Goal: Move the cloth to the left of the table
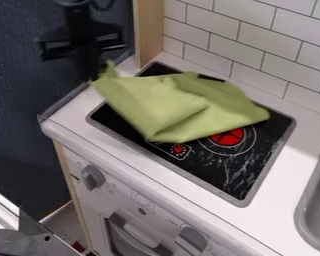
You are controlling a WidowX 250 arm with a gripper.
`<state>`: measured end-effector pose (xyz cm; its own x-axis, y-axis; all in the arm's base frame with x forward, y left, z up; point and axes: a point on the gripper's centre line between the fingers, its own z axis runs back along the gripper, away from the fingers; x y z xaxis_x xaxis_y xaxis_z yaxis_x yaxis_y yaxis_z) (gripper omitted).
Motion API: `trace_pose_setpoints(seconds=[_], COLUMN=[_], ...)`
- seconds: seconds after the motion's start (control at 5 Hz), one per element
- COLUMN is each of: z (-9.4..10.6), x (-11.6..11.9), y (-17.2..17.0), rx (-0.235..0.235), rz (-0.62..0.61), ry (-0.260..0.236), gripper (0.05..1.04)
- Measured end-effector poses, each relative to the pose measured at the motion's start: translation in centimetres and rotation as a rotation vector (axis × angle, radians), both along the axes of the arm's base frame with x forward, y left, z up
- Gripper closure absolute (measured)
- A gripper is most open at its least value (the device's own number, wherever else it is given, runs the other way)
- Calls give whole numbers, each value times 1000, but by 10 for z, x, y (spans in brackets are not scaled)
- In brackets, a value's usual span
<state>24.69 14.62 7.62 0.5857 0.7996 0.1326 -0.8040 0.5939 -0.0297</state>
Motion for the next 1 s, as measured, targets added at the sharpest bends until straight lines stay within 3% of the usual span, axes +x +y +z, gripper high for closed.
trace_pose_setpoints(seconds=[0.2,0.4,0.6,0.8,1.0], z=[-8,-20,-23,-8,4], x=[-23,-30,-31,-32,-24], y=[6,7,8,4,0], rx=[-4,-39,-25,16,13], rz=[118,157,176,196,168], ry=[-55,-92,-102,-120,-100], gripper=[1023,890,640,323,85])
